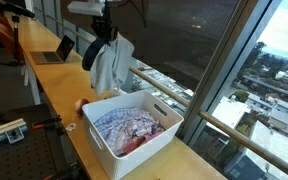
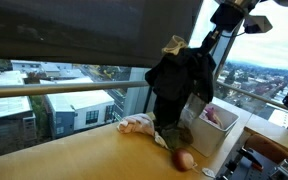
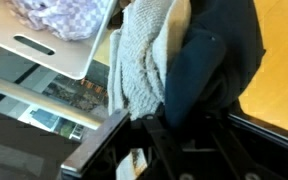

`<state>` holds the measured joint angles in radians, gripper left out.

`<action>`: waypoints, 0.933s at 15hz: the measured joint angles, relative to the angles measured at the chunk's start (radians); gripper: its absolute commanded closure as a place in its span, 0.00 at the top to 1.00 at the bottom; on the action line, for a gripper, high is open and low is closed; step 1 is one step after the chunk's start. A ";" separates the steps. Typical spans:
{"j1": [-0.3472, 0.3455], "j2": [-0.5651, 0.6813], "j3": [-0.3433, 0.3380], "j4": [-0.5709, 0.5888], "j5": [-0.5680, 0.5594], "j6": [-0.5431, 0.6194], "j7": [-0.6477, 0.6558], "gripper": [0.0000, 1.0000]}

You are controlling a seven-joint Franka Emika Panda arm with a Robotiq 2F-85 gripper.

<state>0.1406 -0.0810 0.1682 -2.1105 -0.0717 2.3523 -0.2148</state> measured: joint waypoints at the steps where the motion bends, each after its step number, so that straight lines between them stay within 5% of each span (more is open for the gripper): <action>1: -0.010 -0.017 -0.018 0.030 0.002 -0.024 -0.017 0.05; 7: -0.067 -0.045 -0.113 0.161 0.005 -0.094 -0.089 0.05; 14: -0.136 -0.002 -0.194 0.130 0.005 -0.091 -0.141 0.05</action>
<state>0.0045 -0.0832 -0.0261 -1.9807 -0.0670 2.2609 -0.3558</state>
